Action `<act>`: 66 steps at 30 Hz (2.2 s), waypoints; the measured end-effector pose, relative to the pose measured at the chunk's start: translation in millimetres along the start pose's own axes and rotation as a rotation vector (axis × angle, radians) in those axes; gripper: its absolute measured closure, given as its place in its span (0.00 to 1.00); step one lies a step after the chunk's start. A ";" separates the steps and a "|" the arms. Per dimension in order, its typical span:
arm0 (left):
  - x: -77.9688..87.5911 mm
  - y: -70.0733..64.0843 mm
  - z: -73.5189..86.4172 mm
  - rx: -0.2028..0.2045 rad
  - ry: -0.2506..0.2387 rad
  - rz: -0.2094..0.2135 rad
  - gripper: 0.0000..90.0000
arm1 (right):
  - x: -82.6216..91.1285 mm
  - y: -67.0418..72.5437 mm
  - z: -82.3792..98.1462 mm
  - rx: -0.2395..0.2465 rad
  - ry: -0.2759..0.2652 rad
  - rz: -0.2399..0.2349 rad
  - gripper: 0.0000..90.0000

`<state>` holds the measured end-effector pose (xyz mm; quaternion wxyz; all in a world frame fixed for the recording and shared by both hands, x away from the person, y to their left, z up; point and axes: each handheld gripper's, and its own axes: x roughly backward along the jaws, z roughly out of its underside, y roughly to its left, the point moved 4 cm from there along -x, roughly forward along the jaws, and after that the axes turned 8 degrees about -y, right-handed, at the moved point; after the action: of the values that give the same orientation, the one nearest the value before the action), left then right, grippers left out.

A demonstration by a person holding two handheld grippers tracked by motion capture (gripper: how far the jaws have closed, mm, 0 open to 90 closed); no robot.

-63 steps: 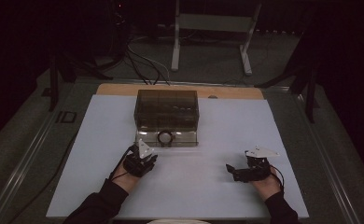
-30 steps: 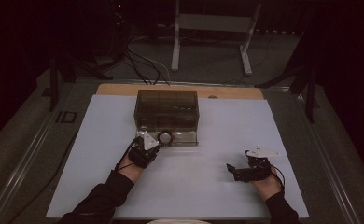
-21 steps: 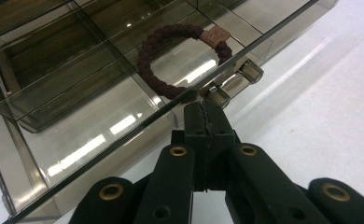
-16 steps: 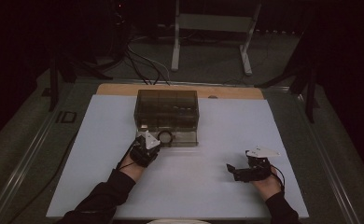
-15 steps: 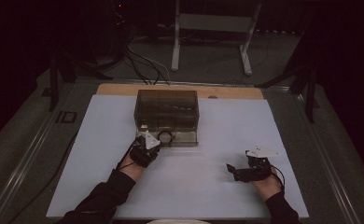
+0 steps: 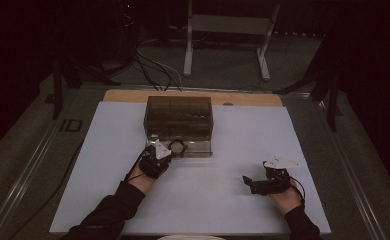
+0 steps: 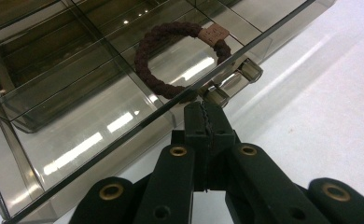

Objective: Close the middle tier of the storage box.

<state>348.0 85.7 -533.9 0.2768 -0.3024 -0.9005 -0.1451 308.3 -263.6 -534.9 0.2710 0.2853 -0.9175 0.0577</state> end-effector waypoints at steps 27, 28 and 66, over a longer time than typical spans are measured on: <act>-2.4 1.6 -3.8 0.001 0.002 0.001 1.00 | 1.0 -0.7 -0.7 -0.002 -0.005 0.002 0.03; -2.6 1.6 -4.0 -0.001 0.004 0.000 1.00 | 1.1 -0.6 -0.8 -0.001 -0.005 0.002 0.03; -8.1 14.3 -10.5 0.027 0.007 -0.002 1.00 | 1.8 -0.9 -1.3 0.001 -0.005 0.003 0.03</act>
<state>366.6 88.6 -528.8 0.2836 -0.2971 -0.9018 -0.1344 308.2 -264.8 -532.9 0.2683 0.2840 -0.9187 0.0580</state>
